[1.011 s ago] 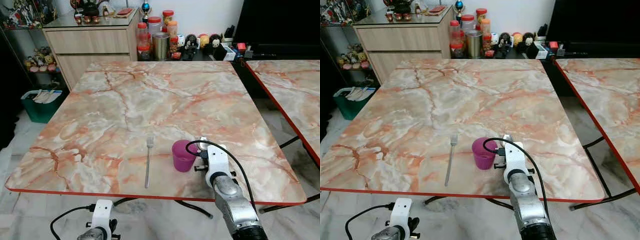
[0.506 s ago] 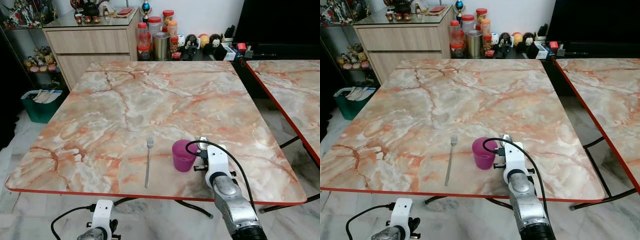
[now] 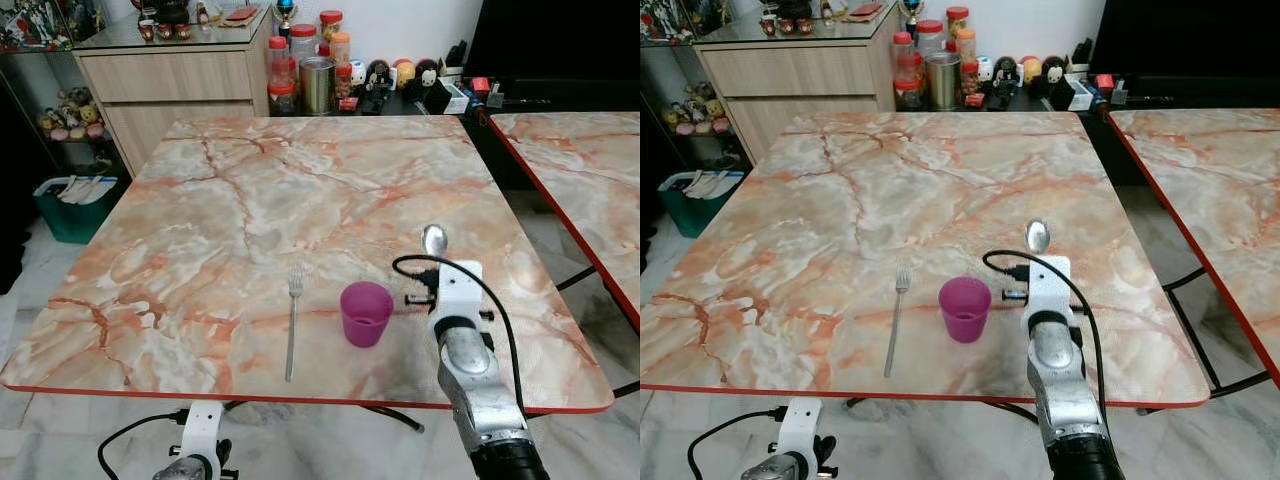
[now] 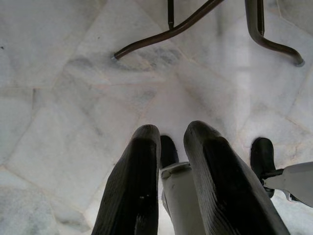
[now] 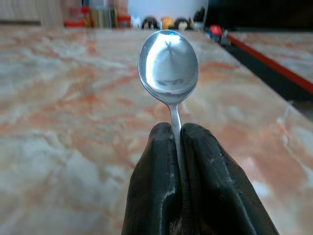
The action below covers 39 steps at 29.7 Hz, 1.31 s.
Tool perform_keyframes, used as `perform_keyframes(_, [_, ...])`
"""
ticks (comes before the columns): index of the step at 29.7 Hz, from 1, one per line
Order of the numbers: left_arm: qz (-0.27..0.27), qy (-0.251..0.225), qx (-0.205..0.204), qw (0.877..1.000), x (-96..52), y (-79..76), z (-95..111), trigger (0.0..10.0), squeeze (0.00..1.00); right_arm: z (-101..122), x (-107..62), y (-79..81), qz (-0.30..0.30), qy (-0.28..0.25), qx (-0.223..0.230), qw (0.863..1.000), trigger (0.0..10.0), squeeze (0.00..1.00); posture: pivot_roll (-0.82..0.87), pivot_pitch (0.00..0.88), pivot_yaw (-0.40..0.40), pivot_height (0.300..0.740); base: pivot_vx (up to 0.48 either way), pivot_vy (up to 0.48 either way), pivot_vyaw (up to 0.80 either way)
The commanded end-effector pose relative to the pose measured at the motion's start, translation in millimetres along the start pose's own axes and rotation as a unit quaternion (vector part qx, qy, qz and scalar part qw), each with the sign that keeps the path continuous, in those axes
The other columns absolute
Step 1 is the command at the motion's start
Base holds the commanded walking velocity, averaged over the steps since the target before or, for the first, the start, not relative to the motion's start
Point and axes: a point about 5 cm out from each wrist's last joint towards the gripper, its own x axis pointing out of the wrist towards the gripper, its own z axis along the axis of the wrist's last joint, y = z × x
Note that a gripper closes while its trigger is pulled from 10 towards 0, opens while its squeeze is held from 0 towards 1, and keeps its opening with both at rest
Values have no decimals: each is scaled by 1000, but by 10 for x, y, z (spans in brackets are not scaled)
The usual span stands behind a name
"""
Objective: Setting the table
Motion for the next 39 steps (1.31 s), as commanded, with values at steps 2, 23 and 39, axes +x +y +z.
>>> perform_keyframes(2, [11,14,4,1000,-14,54,-52,10000,0,145,30,22,13,-36,0,999,10000,0,-36,0,21,736,0,0,0])
perform_keyframes(23, [24,28,0,999,-40,101,-146,10000,0,278,52,101,34,-72,13,997,10000,0,-32,0,10,736,0,-279,0])
perform_keyframes(39, [23,26,-1,999,-37,93,-135,10000,0,302,50,128,42,-79,16,996,10000,0,-31,0,9,736,0,-385,0])
